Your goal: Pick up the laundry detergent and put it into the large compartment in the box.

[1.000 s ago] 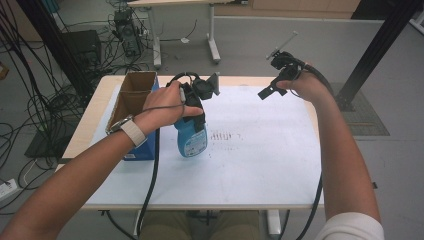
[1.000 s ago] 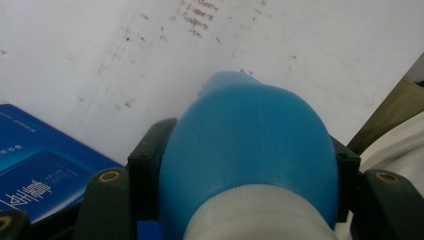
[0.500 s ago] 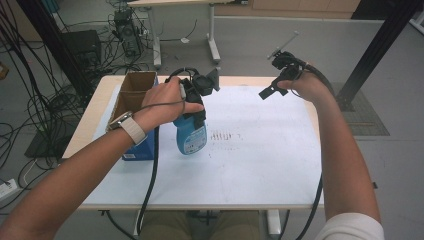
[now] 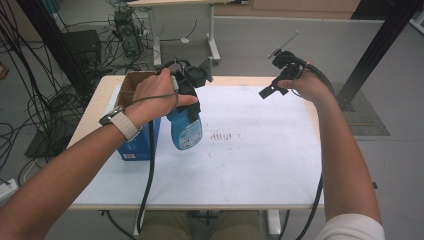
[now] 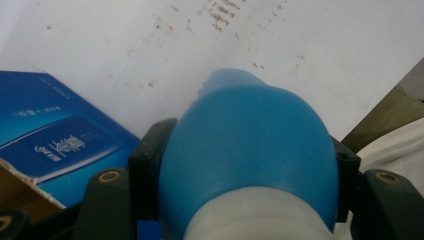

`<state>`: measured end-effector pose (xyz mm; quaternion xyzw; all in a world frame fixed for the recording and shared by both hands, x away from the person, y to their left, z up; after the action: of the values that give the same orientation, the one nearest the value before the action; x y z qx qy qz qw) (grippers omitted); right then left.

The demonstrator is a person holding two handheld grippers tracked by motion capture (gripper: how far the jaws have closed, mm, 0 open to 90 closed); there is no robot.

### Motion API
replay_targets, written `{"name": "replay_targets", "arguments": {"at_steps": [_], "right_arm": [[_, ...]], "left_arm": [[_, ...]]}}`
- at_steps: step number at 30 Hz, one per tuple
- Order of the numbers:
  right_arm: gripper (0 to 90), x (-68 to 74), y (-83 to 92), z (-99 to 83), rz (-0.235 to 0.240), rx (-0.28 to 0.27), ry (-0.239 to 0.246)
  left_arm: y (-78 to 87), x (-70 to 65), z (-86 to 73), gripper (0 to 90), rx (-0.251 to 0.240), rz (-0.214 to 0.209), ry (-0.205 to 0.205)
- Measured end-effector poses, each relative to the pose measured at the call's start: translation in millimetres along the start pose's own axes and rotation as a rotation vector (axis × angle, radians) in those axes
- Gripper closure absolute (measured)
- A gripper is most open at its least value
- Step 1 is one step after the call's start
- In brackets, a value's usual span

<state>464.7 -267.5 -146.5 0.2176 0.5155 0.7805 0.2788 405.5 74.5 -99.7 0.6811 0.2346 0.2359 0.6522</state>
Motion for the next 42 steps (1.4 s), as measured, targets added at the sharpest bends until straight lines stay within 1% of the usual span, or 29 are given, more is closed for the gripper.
{"name": "replay_targets", "arguments": {"at_steps": [2,9,10,14,22,27,35,36,37,42], "right_arm": [[10.9,0.0,0.0,-0.2,0.001,0.000,-0.007],[11.0,1.4,0.1,0.9,0.001,-0.003,-0.001],[10.9,1.1,-0.1,0.7,0.000,-0.003,0.000],[10.9,0.4,0.2,0.0,0.001,-0.008,0.002],[10.9,1.7,0.9,0.0,0.003,-0.010,0.001],[10.9,2.2,1.5,-0.7,0.005,-0.015,0.000],[10.9,2.4,2.3,-1.2,0.006,-0.017,0.000],[10.9,2.4,2.6,-1.4,0.008,-0.019,-0.003],[10.9,2.3,2.7,-1.7,0.008,-0.021,-0.003],[10.9,2.6,2.3,-1.5,0.010,-0.020,0.002]], "left_arm": [[3.7,1.0,-1.7,38.0,-0.001,-0.001,0.013],[19.5,2.8,-5.2,38.0,0.009,0.004,0.054],[22.3,3.5,-6.3,38.0,0.006,0.002,0.065],[28.3,4.6,-6.4,38.0,0.011,0.006,0.080],[35.2,7.7,-7.2,38.0,0.013,0.004,0.127],[38.3,11.9,-8.1,38.0,0.008,-0.003,0.153],[44.9,16.0,-6.7,38.0,0.021,0.001,0.194],[45.6,16.6,-7.4,38.0,0.015,0.001,0.204],[46.6,17.8,-6.7,38.0,0.022,0.000,0.206],[50.9,19.8,-8.4,38.0,0.016,-0.002,0.242]]}}
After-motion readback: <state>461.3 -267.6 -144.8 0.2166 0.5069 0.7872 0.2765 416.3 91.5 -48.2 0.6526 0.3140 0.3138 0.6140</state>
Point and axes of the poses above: each handheld gripper's, and its own axes: y roughly backward along the jaws, z roughly out of its top, x roughly to its left, the point moved 3 cm from there along -y, roughly forward along the jaws, and after that the axes turned 7 degrees about x, right-handed, at the moved point
